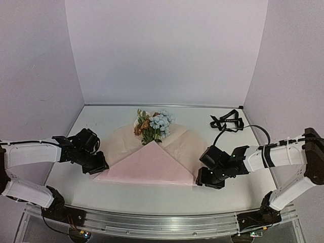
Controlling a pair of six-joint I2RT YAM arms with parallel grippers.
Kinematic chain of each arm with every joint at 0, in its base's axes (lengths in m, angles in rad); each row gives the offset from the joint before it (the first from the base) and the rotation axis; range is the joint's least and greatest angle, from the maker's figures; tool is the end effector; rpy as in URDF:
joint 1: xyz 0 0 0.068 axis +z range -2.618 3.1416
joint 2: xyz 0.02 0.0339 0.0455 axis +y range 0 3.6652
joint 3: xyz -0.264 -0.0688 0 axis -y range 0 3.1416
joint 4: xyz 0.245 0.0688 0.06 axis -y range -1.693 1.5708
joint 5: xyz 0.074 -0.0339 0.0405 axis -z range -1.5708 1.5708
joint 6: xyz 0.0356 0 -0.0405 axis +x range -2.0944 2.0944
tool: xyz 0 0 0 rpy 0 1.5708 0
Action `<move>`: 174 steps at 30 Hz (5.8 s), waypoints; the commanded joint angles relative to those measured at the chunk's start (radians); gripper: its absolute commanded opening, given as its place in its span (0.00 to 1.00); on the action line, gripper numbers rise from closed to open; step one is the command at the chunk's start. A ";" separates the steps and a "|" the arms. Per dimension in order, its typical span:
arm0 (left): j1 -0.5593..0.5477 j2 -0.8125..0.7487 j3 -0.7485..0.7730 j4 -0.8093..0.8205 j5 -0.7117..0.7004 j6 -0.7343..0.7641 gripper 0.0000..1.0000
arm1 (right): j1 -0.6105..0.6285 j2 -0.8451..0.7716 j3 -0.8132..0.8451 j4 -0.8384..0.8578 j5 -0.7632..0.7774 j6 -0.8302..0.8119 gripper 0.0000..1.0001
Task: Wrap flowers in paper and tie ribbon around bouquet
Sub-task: Press the fold line of the 1/4-folded wrapping paper, then pick up the one-fourth-folded wrapping paper from the center of the board, then fold the one-fourth-folded wrapping paper at the center of the board.
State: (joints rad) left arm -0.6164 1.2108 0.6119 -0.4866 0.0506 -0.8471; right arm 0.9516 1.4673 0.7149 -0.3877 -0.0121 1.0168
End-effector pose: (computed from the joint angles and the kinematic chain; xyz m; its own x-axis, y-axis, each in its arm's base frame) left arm 0.1738 -0.1253 0.1751 -0.9250 -0.2619 -0.2753 -0.1458 0.9138 -0.3792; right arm 0.1496 0.2106 0.1529 -0.9724 0.1007 -0.2103 0.0186 0.9324 0.3608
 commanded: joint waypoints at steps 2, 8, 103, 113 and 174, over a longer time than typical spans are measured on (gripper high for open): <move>-0.067 0.052 0.125 0.031 0.065 0.108 0.31 | -0.003 -0.009 -0.056 0.058 0.000 0.093 0.53; -0.256 0.250 0.285 0.178 0.121 0.205 0.29 | -0.003 -0.026 -0.108 0.128 0.012 0.129 0.52; -0.462 0.873 0.787 0.309 0.431 0.490 0.24 | 0.002 -0.459 -0.346 -0.034 0.350 -0.057 0.00; -0.462 0.862 0.767 0.346 0.444 0.473 0.24 | 0.002 -0.474 -0.212 -0.107 0.301 -0.180 0.00; -0.422 0.450 0.169 0.407 0.316 0.289 0.18 | 0.072 0.090 0.445 -0.228 -0.156 -0.346 0.00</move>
State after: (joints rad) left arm -1.0395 1.6711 0.7753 -0.1124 0.3804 -0.5518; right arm 1.0174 1.4519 1.0732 -0.7079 0.0005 0.6316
